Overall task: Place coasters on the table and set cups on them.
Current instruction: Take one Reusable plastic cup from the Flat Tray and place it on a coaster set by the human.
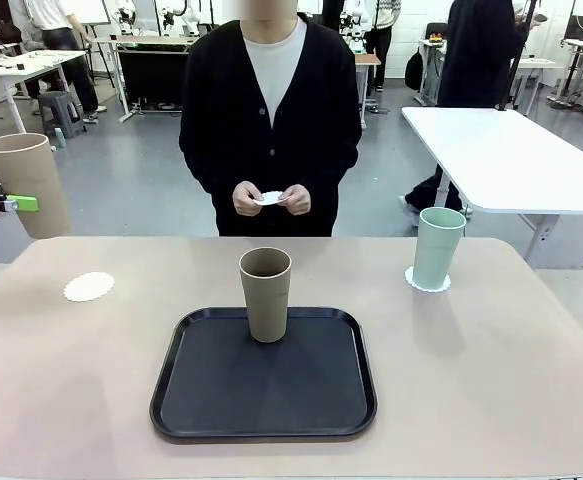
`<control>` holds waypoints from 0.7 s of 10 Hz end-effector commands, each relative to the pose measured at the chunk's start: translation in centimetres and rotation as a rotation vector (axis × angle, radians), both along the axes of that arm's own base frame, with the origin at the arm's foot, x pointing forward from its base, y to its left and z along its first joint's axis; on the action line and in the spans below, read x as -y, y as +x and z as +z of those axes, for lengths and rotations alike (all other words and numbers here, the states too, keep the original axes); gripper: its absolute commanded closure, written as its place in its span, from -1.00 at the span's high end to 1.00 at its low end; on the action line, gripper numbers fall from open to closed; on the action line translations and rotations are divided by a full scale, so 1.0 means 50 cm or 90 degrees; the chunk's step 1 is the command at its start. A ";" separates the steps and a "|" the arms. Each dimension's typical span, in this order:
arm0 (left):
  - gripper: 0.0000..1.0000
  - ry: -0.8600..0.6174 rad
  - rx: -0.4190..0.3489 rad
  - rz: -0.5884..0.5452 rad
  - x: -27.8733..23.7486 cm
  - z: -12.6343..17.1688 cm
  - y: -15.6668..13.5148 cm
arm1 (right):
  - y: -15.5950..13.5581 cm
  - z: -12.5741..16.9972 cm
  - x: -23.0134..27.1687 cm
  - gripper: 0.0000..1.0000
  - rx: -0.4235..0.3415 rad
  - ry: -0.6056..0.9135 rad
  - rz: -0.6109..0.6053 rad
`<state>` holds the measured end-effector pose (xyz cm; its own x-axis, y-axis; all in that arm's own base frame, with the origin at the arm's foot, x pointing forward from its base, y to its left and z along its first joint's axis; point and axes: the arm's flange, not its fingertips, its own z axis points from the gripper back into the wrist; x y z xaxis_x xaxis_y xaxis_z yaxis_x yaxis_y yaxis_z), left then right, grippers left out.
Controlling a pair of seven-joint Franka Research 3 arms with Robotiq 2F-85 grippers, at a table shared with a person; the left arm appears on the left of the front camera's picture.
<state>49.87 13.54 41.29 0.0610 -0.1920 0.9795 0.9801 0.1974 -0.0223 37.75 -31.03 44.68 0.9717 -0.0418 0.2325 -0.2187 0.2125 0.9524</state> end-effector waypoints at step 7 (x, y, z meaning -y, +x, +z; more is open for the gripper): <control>0.70 -0.016 -0.003 -0.047 -0.024 -0.119 0.092 | -0.001 0.003 -0.001 1.00 -0.001 -0.002 0.000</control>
